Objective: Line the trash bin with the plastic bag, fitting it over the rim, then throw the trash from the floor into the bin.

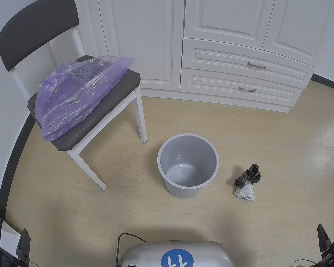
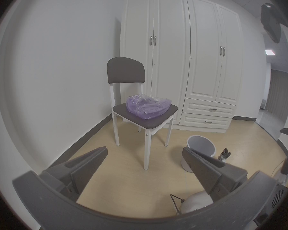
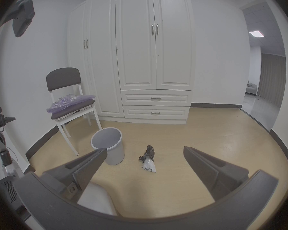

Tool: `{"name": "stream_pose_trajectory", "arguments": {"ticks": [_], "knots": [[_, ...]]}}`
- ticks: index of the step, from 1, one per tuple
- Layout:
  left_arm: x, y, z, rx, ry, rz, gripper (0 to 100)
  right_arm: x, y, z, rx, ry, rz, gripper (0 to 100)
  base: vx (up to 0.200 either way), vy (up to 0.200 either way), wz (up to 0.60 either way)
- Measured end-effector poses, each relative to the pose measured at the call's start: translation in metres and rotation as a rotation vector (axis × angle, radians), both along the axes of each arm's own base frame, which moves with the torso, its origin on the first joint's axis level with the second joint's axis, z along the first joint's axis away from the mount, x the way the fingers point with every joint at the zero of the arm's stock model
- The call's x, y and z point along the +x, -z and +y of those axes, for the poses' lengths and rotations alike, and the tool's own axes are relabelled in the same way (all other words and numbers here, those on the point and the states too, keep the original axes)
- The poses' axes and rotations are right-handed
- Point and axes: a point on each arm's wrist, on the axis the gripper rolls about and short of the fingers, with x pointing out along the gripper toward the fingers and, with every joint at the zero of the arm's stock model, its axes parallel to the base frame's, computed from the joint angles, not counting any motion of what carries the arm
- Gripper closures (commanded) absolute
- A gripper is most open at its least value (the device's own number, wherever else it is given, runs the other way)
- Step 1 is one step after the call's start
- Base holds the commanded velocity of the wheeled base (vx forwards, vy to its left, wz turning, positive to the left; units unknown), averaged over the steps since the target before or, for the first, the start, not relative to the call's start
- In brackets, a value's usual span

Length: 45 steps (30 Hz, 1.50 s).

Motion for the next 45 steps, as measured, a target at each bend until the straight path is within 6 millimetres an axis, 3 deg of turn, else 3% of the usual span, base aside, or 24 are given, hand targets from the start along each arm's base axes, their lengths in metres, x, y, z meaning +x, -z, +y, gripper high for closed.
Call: {"name": "stream_pose_trajectory", "arguments": {"ticks": [39, 45], "knots": [[0.0001, 0.0026, -0.0007, 0.063, 0.031, 0.027, 0, 0.0, -0.0002, -0.0002, -0.001, 0.01, -0.001, 0, 0.0, 0.0, 0.0], [0.0001, 0.0022, -0.0013, 0.106, 0.056, 0.024, 0, 0.0, 0.0, 0.0, -0.063, 0.006, 0.0, 0, 0.0, 0.0, 0.0]]}}
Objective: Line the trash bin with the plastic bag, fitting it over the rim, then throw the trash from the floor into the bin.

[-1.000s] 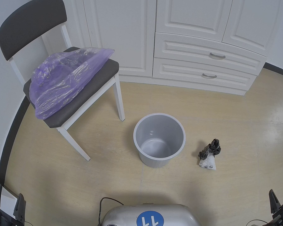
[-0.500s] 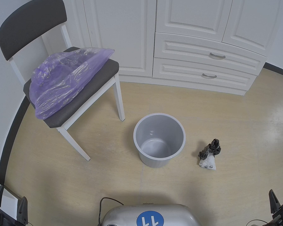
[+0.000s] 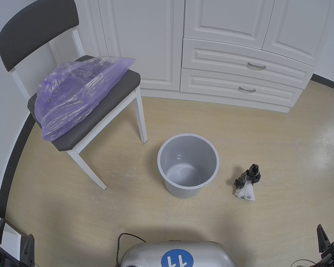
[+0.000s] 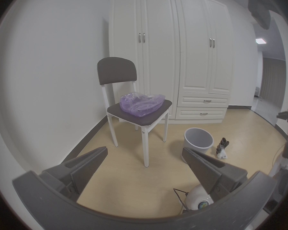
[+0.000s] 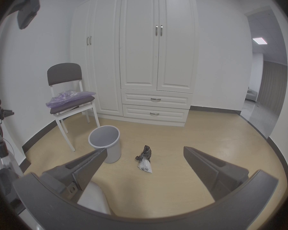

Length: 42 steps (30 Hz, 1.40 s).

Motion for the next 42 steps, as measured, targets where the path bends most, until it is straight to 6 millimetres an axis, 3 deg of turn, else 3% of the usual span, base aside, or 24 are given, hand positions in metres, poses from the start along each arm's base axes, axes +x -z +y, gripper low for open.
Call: {"name": "stream_pose_trajectory", "arguments": {"ticks": [16, 28, 37, 42], "knots": [[0.0, 0.0, 0.001, -0.092, -0.035, -0.001, 0, 0.0, 0.0, 0.0, 0.069, 0.004, -0.003, 0, 0.0, 0.0, 0.0], [0.0, 0.0, -0.001, 0.004, 0.022, -0.004, 0, 0.0, -0.001, 0.0, 0.002, -0.017, -0.008, 0, 0.0, 0.0, 0.0], [0.0, 0.0, 0.0, -0.025, 0.015, -0.004, 0, -0.005, -0.024, 0.0, 0.307, -0.043, -0.134, 0, 0.0, 0.0, 0.0], [0.0, -0.003, 0.0, -0.046, 0.022, -0.027, 0, -0.006, -0.025, 0.0, 0.33, -0.037, -0.127, 0, 0.0, 0.0, 0.0]]}}
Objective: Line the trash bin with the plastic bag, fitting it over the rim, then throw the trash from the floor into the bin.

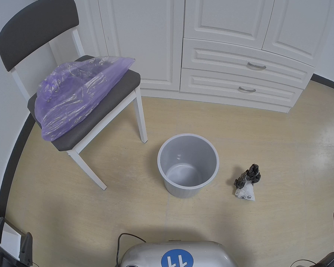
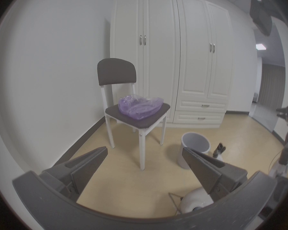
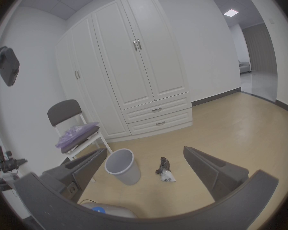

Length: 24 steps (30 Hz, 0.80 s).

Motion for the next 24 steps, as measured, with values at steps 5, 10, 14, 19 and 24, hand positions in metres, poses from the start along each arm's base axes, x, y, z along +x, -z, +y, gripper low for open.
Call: {"name": "stream_pose_trajectory", "arguments": {"ticks": [5, 10, 14, 19, 24], "knots": [[-0.007, -0.028, -0.002, -0.116, 0.101, -0.167, 0, -0.001, -0.002, 0.0, -0.077, 0.015, 0.019, 0, 0.0, 0.0, 0.0], [-0.012, -0.044, -0.004, -0.138, 0.2, -0.184, 0, 0.0, -0.017, 0.0, -0.137, 0.02, 0.078, 0, 0.0, 0.0, 0.0], [-0.006, -0.057, -0.004, -0.138, 0.198, -0.129, 0, 0.007, -0.034, 0.0, -0.18, 0.015, 0.151, 0, 0.0, 0.0, 0.0], [0.015, -0.082, -0.004, -0.138, 0.175, -0.017, 0, 0.028, -0.06, 0.0, -0.258, -0.001, 0.267, 0, 0.0, 0.0, 0.0], [0.049, -0.103, -0.002, -0.085, 0.096, 0.113, 0, 0.06, -0.083, 0.001, -0.293, -0.032, 0.367, 0, 0.0, 0.0, 0.0]]}}
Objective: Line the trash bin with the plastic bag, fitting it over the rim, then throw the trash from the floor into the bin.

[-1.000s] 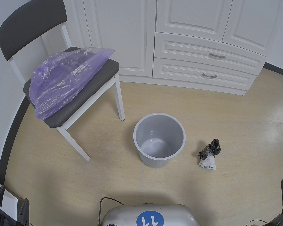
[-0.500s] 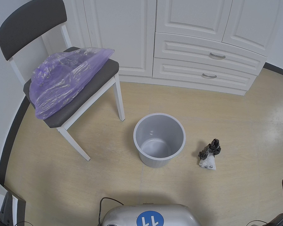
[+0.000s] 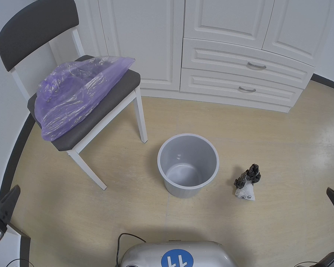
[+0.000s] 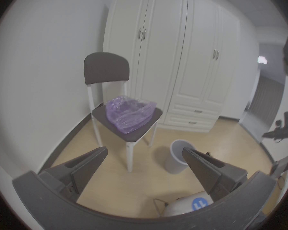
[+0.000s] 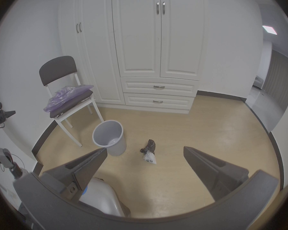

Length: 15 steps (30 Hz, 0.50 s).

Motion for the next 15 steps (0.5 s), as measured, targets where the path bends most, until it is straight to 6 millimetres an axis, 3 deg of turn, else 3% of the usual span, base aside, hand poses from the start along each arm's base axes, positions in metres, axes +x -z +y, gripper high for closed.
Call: {"name": "stream_pose_trajectory", "arguments": {"ticks": [9, 15], "knots": [[0.058, -0.017, 0.001, 0.191, -0.099, 0.17, 0, 0.055, -0.036, 0.008, 0.066, -0.071, -0.091, 0, 0.0, 0.0, 0.0], [0.088, -0.023, 0.0, 0.231, -0.143, 0.24, 0, 0.068, -0.04, 0.012, 0.096, -0.088, -0.072, 0, 0.0, 0.0, 0.0]]}}
